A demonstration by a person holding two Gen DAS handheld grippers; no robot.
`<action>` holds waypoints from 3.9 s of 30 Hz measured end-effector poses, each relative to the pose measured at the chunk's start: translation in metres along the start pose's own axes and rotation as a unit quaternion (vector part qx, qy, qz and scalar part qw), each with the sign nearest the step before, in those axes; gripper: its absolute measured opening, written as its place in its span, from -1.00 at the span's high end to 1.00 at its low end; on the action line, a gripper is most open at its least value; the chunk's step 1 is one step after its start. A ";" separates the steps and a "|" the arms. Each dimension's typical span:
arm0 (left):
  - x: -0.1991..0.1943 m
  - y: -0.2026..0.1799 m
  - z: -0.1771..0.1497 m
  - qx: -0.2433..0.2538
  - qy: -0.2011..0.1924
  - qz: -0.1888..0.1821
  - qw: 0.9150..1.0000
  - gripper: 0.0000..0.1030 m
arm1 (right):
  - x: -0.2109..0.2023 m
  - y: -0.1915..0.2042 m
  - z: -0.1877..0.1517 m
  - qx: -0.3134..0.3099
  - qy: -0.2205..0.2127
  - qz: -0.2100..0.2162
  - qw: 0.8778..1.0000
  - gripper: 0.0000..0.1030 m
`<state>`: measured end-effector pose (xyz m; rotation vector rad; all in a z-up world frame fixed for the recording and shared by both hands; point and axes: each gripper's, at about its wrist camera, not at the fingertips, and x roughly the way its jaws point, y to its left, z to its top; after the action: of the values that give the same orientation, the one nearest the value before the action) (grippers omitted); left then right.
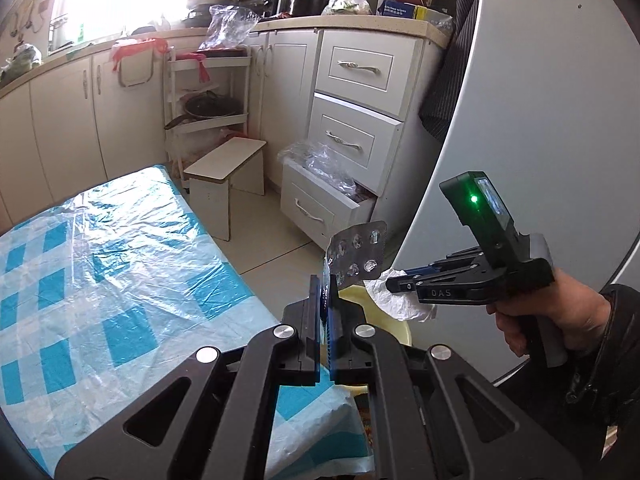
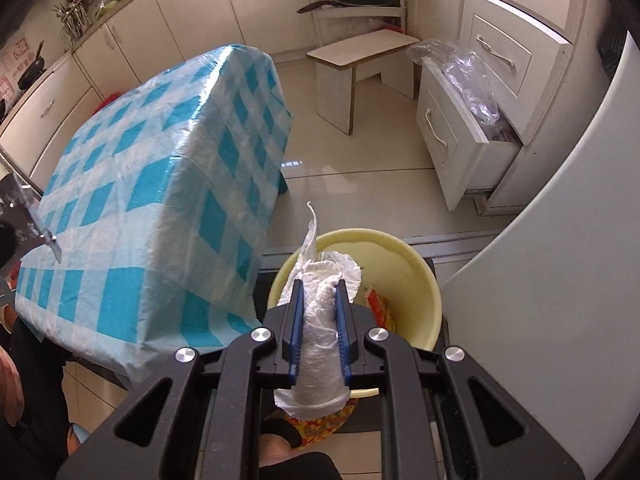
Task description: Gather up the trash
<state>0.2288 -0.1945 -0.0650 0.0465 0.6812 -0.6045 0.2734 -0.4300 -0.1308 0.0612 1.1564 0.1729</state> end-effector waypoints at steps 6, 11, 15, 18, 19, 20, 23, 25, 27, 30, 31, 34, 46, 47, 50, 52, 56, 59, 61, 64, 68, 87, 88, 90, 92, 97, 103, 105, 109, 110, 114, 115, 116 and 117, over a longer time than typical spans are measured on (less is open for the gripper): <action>0.031 -0.003 -0.004 -0.010 0.020 -0.011 1.000 0.95 | 0.021 -0.002 -0.006 -0.012 0.042 -0.003 0.999 0.60; 0.057 -0.008 -0.010 -0.019 0.041 -0.017 0.999 0.95 | 0.038 -0.012 -0.003 -0.007 0.070 -0.034 0.997 0.29; 0.078 -0.014 -0.016 -0.023 0.061 -0.025 0.998 0.95 | 0.018 -0.031 0.005 0.046 0.020 -0.054 0.997 -0.08; 0.099 -0.020 -0.020 -0.029 0.080 -0.028 0.996 0.95 | -0.001 -0.046 0.009 0.085 -0.027 -0.059 0.994 -0.19; 0.107 -0.022 -0.020 -0.032 0.089 -0.027 0.995 0.95 | -0.006 -0.049 0.010 0.093 -0.040 -0.062 0.993 -0.22; 0.117 -0.024 -0.021 -0.035 0.104 -0.026 0.994 0.94 | -0.010 -0.052 0.010 0.102 -0.052 -0.063 0.992 -0.24; 0.150 -0.031 -0.024 -0.047 0.157 -0.031 0.986 0.58 | -0.017 -0.059 0.011 0.125 -0.073 -0.052 0.988 -0.25; 0.161 -0.035 -0.025 -0.050 0.171 -0.023 0.984 0.17 | -0.020 -0.062 0.013 0.135 -0.079 -0.049 0.986 -0.26; 0.160 -0.037 -0.025 -0.055 0.164 -0.028 0.984 0.14 | -0.021 -0.064 0.015 0.141 -0.084 -0.045 0.985 -0.26; 0.148 -0.033 -0.023 -0.057 0.149 -0.025 0.987 -0.02 | -0.020 -0.067 0.017 0.143 -0.085 -0.041 0.985 -0.32; 0.142 -0.031 -0.022 -0.057 0.143 -0.018 0.988 -0.09 | -0.020 -0.067 0.018 0.143 -0.086 -0.040 0.985 -0.34; 0.121 -0.021 -0.023 -0.063 0.125 0.010 0.990 -0.28 | -0.022 -0.063 0.019 0.139 -0.091 -0.035 0.985 -0.36; 0.016 0.054 -0.033 -0.101 0.064 0.143 0.983 -0.74 | -0.024 -0.043 0.031 0.124 -0.112 -0.056 0.984 -0.49; 0.007 0.062 -0.035 -0.108 0.061 0.152 0.981 -0.76 | -0.026 -0.038 0.034 0.119 -0.119 -0.056 0.984 -0.49; -0.020 0.085 -0.040 -0.128 0.053 0.178 0.974 -0.80 | -0.033 -0.017 0.040 0.096 -0.143 -0.057 0.983 -0.54; -0.038 0.098 -0.043 -0.139 0.046 0.195 0.970 -0.82 | -0.038 0.003 0.044 0.077 -0.157 -0.058 0.983 -0.61; -0.077 0.121 -0.051 -0.151 0.031 0.225 0.962 -0.85 | -0.049 0.047 0.041 0.053 -0.175 -0.030 0.983 -0.65; -0.105 0.134 -0.061 -0.158 0.026 0.248 0.955 -0.85 | -0.058 0.088 0.025 0.050 -0.203 0.003 0.978 -0.75; -0.122 0.141 -0.067 -0.163 0.027 0.268 0.949 -0.85 | -0.059 0.116 0.011 0.042 -0.211 0.029 0.976 -0.76; -0.143 0.149 -0.078 -0.176 0.040 0.290 0.940 -0.85 | -0.058 0.161 -0.012 0.013 -0.212 0.045 0.976 -0.76; -0.173 0.149 -0.092 -0.185 0.040 0.300 0.935 -0.85 | -0.065 0.212 -0.037 -0.046 -0.217 0.032 0.975 -0.82; -0.280 0.093 -0.097 -0.156 -0.020 0.298 0.942 -0.85 | -0.174 0.273 -0.089 -0.059 -0.240 0.005 0.969 -0.86; -0.284 0.090 -0.097 -0.155 -0.023 0.297 0.942 -0.85 | -0.180 0.273 -0.090 -0.056 -0.243 -0.003 0.968 -0.86; -0.291 0.087 -0.096 -0.154 -0.029 0.295 0.942 -0.85 | -0.190 0.274 -0.097 -0.047 -0.252 -0.021 0.966 -0.86; -0.298 0.083 -0.095 -0.157 -0.032 0.292 0.943 -0.85 | -0.200 0.273 -0.108 -0.037 -0.261 -0.035 0.964 -0.86; -0.305 0.069 -0.100 -0.148 -0.037 0.288 0.946 -0.85 | -0.210 0.269 -0.149 0.004 -0.271 -0.019 0.962 -0.86; -0.308 0.053 -0.106 -0.137 -0.045 0.297 0.944 -0.85 | -0.206 0.276 -0.170 -0.001 -0.272 -0.024 0.962 -0.86; -0.310 0.048 -0.105 -0.129 -0.049 0.298 0.944 -0.85 | -0.210 0.274 -0.171 0.003 -0.280 -0.024 0.960 -0.86; -0.312 0.040 -0.102 -0.118 -0.054 0.299 0.945 -0.85 | -0.213 0.272 -0.172 0.005 -0.285 -0.022 0.958 -0.86; -0.312 0.039 -0.102 -0.116 -0.054 0.299 0.946 -0.85 | -0.214 0.272 -0.172 0.005 -0.285 -0.022 0.958 -0.86; -0.313 0.034 -0.102 -0.110 -0.056 0.299 0.946 -0.85 | -0.214 0.271 -0.174 0.005 -0.287 -0.021 0.958 -0.86; -0.314 0.033 -0.102 -0.109 -0.057 0.299 0.946 -0.85 | -0.215 0.271 -0.175 0.005 -0.287 -0.020 0.958 -0.86; -0.314 0.032 -0.102 -0.109 -0.058 0.299 0.946 -0.85 | -0.215 0.271 -0.175 0.006 -0.287 -0.019 0.958 -0.86; -0.314 0.032 -0.102 -0.108 -0.059 0.299 0.946 -0.85 | -0.215 0.271 -0.175 0.006 -0.287 -0.018 0.958 -0.86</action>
<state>-0.0057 0.0158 0.0400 0.0105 0.5749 0.0546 0.0007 -0.2067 0.0301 0.0929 0.5780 0.1044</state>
